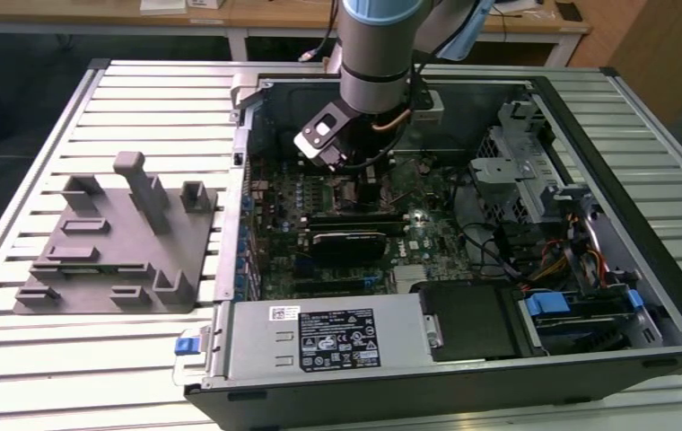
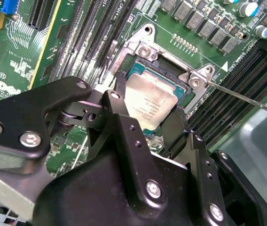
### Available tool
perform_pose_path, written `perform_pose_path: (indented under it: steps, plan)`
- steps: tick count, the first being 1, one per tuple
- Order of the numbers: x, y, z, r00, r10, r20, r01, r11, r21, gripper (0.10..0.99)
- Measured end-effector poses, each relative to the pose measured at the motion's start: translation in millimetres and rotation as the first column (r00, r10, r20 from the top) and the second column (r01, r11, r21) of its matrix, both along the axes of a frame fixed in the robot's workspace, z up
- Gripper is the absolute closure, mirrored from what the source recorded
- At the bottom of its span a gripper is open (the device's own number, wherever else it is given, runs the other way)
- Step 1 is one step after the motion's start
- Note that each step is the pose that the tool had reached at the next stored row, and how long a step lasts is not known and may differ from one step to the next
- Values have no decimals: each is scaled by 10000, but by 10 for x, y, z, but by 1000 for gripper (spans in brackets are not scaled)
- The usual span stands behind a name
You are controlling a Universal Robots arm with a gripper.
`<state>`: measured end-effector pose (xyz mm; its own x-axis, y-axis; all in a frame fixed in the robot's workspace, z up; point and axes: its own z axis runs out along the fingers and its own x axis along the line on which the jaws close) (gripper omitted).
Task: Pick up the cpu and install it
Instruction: 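Place the cpu into insertion slot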
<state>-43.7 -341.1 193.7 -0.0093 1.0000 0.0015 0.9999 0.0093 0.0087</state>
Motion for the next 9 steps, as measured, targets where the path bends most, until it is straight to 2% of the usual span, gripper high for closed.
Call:
perform_pose_path:
  steps: [4, 5, 9]
  plan:
    - [0, 0, 0, 10000, 2, 0, -2, 10000, 0, 533]
    - [0, 0, 0, 10000, 3, 0, -3, 10000, 0, 471]
    - [-3, 0, 1, 10000, 1, 0, -1, 10000, 57, 471]
